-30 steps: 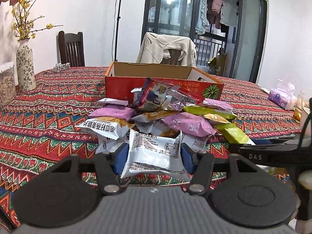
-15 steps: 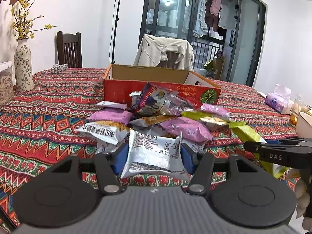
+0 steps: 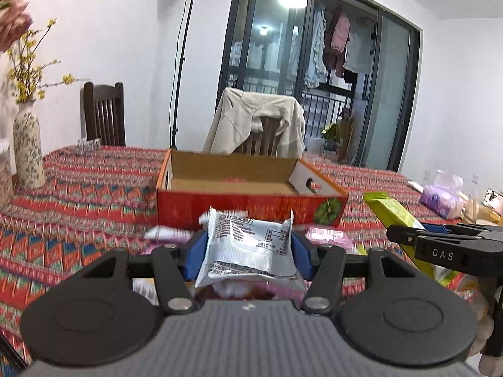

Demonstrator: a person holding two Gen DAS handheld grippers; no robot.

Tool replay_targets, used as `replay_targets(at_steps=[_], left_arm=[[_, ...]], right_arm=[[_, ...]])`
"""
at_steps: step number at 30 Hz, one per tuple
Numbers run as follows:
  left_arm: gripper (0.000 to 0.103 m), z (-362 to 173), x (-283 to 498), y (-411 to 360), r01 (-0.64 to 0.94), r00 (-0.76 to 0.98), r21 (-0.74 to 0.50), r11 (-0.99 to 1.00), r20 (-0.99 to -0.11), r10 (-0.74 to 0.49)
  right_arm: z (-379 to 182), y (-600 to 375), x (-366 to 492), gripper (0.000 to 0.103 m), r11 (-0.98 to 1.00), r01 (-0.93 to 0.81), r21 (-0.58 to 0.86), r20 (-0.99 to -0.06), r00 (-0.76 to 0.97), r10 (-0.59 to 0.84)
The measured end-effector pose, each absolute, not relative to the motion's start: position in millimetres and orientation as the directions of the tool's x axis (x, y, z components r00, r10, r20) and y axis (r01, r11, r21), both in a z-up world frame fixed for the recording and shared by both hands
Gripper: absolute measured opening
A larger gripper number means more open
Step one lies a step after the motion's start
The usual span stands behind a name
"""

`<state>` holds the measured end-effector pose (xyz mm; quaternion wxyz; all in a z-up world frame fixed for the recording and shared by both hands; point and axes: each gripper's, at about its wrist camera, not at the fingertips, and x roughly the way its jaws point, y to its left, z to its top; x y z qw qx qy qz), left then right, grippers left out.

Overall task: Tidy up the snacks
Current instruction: 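Carry both packets into the cardboard box and open both grippers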

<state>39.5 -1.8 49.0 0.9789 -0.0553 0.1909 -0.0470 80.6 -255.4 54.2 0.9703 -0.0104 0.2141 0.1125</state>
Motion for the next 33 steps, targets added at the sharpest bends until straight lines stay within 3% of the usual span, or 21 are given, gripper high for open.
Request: replay_targets(at_steps=[9,21,33], left_arm=[[0.058,80.5,104.9,6.9,0.033,0.933,-0.147,0.989,-0.350,-0.083],[0.058,102.3,211.0,17.2,-0.024,0.931,-0.188,0.982,-0.361,-0.046],[0.058,71.5,294.5,33.2,-0.166,0.880,-0.171,0.971,-0.470,0.067]], right_arm=[[84.9,-242.9,143.4,0.035,0.968,-0.242,0.067,-0.380,0.891,0.249],[102.4,-211.8,256.9,0.035,0.963,-0.248,0.106,-0.396,0.878,0.270],[70.6,-189.7,326.3,0.035,0.974,-0.186,0.130,-0.449,0.865,0.225]])
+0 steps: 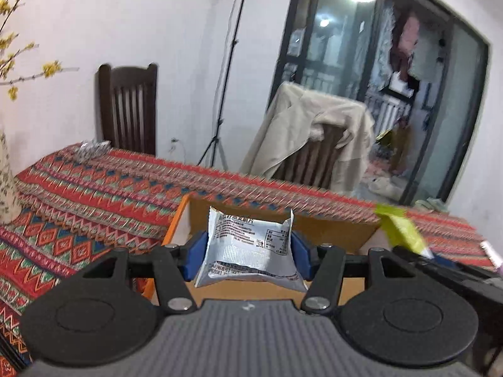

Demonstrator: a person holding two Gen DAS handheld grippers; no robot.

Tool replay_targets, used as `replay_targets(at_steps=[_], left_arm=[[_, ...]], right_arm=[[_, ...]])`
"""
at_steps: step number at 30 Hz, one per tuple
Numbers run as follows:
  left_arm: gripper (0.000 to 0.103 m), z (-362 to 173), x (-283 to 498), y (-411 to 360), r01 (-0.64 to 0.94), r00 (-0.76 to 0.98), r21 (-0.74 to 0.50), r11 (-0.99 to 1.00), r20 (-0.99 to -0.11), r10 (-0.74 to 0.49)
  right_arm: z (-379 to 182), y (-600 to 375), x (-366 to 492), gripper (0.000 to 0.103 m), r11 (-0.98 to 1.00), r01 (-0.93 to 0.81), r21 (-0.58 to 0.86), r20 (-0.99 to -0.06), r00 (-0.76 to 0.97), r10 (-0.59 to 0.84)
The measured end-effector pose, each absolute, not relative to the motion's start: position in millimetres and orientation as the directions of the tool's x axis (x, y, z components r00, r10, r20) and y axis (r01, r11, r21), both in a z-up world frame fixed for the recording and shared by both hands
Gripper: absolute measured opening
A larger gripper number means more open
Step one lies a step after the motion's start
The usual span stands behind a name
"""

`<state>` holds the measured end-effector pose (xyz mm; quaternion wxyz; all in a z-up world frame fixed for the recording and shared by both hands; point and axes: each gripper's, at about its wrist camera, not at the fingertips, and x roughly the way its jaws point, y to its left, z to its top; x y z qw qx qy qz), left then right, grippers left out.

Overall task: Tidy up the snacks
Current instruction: 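Carry both packets into the cardboard box and open both grippers, then withdraw both grippers from the box back toward the snack pile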

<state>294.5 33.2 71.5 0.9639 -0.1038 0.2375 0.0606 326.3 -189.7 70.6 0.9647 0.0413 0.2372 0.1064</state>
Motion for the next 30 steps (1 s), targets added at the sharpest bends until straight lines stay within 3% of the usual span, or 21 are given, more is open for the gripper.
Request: replay_targets(at_steps=[9,13,15,17,19,20,30], left_arm=[[0.058,45.8,301.4,35.5,-0.184,0.851,-0.145,0.972,-0.518,0.083],[0.068,44.6,298.7,34.3,-0.180,0.854,-0.150,0.972,-0.514,0.079],[0.075,45.7,296.0,32.3,-0.180,0.860,-0.146,0.973,-0.504,0.083],[0.090,47.1,293.1,31.5,-0.169,0.867,-0.155,0.973,-0.493,0.072],[0.103,49.7,290.8,30.3,-0.173,0.874,-0.167,0.971,-0.480,0.073],[0.103,50.7,289.2,30.4,-0.176,0.879,-0.171,0.969,-0.470,0.077],[0.103,61.5,286.2,31.8,-0.181,0.883,-0.184,0.966,-0.462,0.078]], right_arm=[[44.9,-192.8,339.8,0.036,0.974,-0.187,0.128,-0.511,0.829,0.227],[38.6,-192.4,341.0,0.042,0.977,-0.180,0.115,-0.533,0.818,0.214],[37.5,-193.7,341.7,0.059,0.978,-0.175,0.112,-0.537,0.817,0.208],[38.5,-195.4,339.3,0.088,0.978,-0.174,0.114,-0.529,0.822,0.208],[40.2,-196.7,336.1,0.098,0.978,-0.176,0.116,-0.524,0.826,0.210],[41.4,-196.8,333.5,0.103,0.977,-0.177,0.117,-0.523,0.826,0.212],[51.2,-201.6,329.0,0.103,0.978,-0.169,0.126,-0.517,0.830,0.210]])
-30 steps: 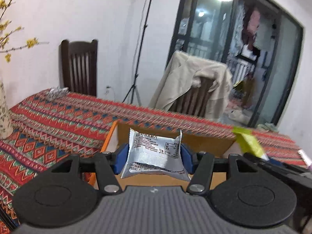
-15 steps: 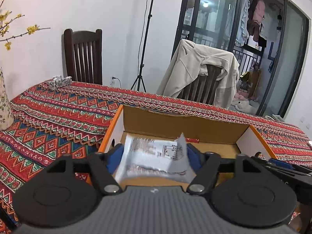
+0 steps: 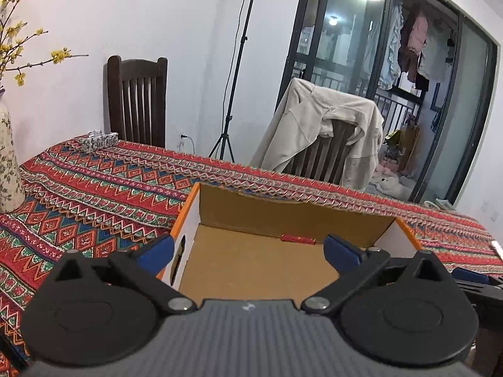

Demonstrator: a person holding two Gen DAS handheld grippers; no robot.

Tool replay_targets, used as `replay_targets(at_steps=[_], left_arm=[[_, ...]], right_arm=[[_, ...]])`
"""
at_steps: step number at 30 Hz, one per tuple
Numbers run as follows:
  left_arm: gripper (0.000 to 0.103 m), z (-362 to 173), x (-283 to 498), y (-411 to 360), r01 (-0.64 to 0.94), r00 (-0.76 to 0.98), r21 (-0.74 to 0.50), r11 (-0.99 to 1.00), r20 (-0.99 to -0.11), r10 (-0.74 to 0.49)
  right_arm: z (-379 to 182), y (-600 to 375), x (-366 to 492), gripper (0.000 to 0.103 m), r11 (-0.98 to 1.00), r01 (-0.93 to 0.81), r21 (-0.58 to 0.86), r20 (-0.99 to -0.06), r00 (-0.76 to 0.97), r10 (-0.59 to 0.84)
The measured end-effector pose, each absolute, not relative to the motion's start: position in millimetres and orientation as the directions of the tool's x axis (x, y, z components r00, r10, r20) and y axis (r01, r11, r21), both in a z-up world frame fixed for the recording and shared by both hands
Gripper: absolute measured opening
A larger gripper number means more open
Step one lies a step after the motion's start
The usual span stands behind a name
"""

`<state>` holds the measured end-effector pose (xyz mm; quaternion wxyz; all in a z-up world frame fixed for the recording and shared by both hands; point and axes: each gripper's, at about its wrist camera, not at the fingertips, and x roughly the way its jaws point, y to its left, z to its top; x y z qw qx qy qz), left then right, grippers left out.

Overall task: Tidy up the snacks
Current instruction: 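Withdraw both grippers from the box back toward the snack pile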

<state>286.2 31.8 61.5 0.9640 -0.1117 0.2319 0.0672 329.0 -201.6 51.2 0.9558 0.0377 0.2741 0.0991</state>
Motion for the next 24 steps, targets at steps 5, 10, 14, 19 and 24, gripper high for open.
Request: replay_targets(at_steps=[5,10,14,19,24], left_arm=[[0.103,79.7,271.6,29.9,-0.172,0.900,-0.193,0.966,-0.430,0.074],[0.103,96.6,252.8,29.1,-0.158,0.913,-0.187,0.970,-0.401,0.072],[0.103,107.5,232.0,30.7,-0.149,0.923,-0.193,0.970,-0.380,0.066],[0.103,114.6,204.1,31.5,-0.137,0.931,-0.181,0.974,-0.360,0.064],[0.103,114.5,179.3,32.2,-0.125,0.934,-0.175,0.977,-0.353,0.057]], right_arm=[[68.7,-203.6,310.8,0.103,0.977,-0.178,0.114,-0.473,0.856,0.211],[86.7,-204.1,287.8,0.103,0.974,-0.203,0.100,-0.433,0.873,0.226],[96.0,-207.1,270.5,0.103,0.974,-0.207,0.091,-0.416,0.881,0.225],[99.1,-210.8,247.1,0.103,0.973,-0.212,0.090,-0.411,0.882,0.230],[94.8,-213.6,222.5,0.103,0.972,-0.218,0.085,-0.419,0.877,0.233]])
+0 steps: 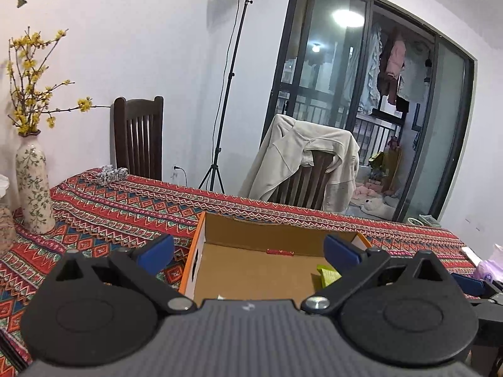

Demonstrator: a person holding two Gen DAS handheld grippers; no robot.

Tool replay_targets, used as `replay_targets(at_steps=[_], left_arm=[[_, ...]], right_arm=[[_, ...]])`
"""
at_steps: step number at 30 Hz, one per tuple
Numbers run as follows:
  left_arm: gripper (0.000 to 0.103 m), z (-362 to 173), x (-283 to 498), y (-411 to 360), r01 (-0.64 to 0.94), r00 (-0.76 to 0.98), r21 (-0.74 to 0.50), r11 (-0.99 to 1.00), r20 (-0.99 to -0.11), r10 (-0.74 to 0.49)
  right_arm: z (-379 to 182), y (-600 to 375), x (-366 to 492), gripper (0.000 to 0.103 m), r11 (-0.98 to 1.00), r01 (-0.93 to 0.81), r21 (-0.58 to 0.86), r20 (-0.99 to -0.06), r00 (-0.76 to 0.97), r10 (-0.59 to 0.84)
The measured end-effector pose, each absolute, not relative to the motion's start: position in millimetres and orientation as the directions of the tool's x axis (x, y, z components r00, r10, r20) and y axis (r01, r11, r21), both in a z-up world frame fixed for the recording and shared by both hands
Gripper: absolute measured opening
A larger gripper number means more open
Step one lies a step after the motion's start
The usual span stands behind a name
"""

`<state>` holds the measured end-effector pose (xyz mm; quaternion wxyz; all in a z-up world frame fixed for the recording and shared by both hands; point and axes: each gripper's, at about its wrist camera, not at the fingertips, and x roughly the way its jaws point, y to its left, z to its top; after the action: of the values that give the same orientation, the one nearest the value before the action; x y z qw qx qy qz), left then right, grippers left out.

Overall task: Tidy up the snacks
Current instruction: 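Withdraw both grippers from the box back toward the snack pile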

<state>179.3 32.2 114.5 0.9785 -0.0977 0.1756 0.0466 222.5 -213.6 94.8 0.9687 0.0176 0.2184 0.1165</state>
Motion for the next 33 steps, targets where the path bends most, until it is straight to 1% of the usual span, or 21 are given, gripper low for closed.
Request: replay_targets(at_steps=[7,14,24,33], left_arm=[[0.103,104.2,146.7,34.3,-0.109,0.934,-0.165,0.980,-0.355,0.044],[0.103,81.6,117.4,35.3,-0.088,0.930,-0.152,0.984,-0.367,0.027],[0.103,43.8,79.1,46.0,-0.072,0.940,-0.140,0.988,-0.340,0.020],[0.103,17.7,71.0,57.6,-0.088,0.941,-0.153,0.984,-0.336,0.031]], right_arm=[[87.7,-218.2,189.3,0.103,0.971,-0.226,0.079,-0.428,0.872,0.238],[75.4,-226.2,158.2,0.103,0.971,-0.226,0.073,-0.436,0.869,0.235],[48.2,-234.5,128.0,0.103,0.972,-0.225,0.071,-0.470,0.852,0.231],[24.8,-232.9,118.8,0.103,0.971,-0.228,0.075,-0.513,0.826,0.233]])
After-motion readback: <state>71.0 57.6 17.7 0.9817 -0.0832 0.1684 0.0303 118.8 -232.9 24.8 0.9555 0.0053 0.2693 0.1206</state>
